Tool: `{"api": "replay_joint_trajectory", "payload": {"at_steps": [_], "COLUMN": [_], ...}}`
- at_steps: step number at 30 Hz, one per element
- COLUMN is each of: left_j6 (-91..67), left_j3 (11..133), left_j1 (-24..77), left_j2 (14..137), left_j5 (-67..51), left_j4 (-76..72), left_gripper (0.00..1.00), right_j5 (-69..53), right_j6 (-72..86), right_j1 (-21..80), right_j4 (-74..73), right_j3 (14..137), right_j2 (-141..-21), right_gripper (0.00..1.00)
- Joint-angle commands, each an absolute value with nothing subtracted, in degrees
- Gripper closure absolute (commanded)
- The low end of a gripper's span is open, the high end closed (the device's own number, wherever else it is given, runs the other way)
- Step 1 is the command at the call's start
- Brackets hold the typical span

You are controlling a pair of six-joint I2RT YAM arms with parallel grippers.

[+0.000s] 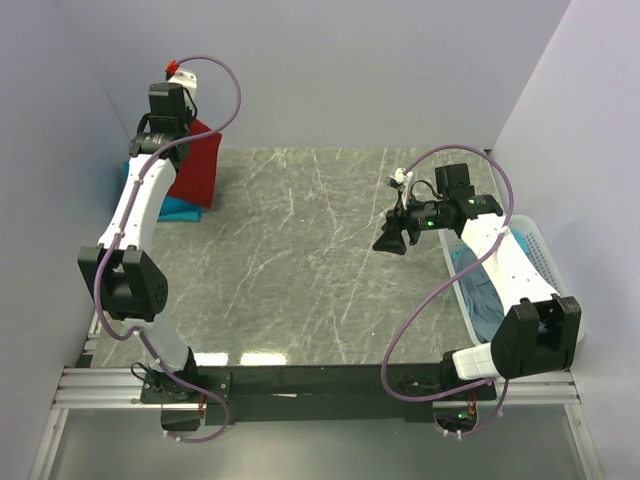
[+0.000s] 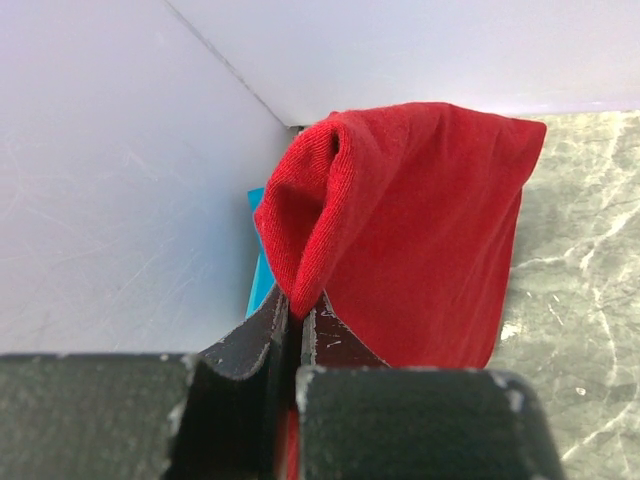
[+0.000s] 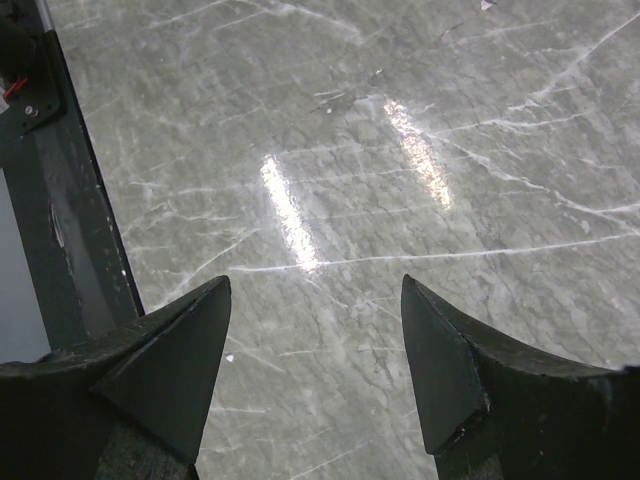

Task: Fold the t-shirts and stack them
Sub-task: Neatly place the folded tshirt to the corner

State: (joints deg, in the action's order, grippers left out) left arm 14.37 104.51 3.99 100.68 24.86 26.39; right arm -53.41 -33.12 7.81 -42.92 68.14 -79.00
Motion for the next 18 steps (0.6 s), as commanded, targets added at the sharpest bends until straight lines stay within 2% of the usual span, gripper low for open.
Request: {"api": "replay_joint_trajectory", "payload": {"at_steps": [1, 18], "left_j6": [15.29, 14.85], "left_j3": [108.54, 117.06], "left_j1": [2.64, -3.16], "left_j2": [99.93, 114.24], "left_j5": [24.79, 21.8], "left_j4": [22.85, 23.47], "left_gripper": [1.0, 1.0], "right_j5": [-53.79, -52.91], "right_j6": [-34.01, -35.59], "right_j1": [7.3, 7.21], "right_j4": [-42.98, -44.56], "right_j3": [68.29, 68.91], "right_j2": [-78.84, -80.33], "right_gripper": [0.25, 0.25]}}
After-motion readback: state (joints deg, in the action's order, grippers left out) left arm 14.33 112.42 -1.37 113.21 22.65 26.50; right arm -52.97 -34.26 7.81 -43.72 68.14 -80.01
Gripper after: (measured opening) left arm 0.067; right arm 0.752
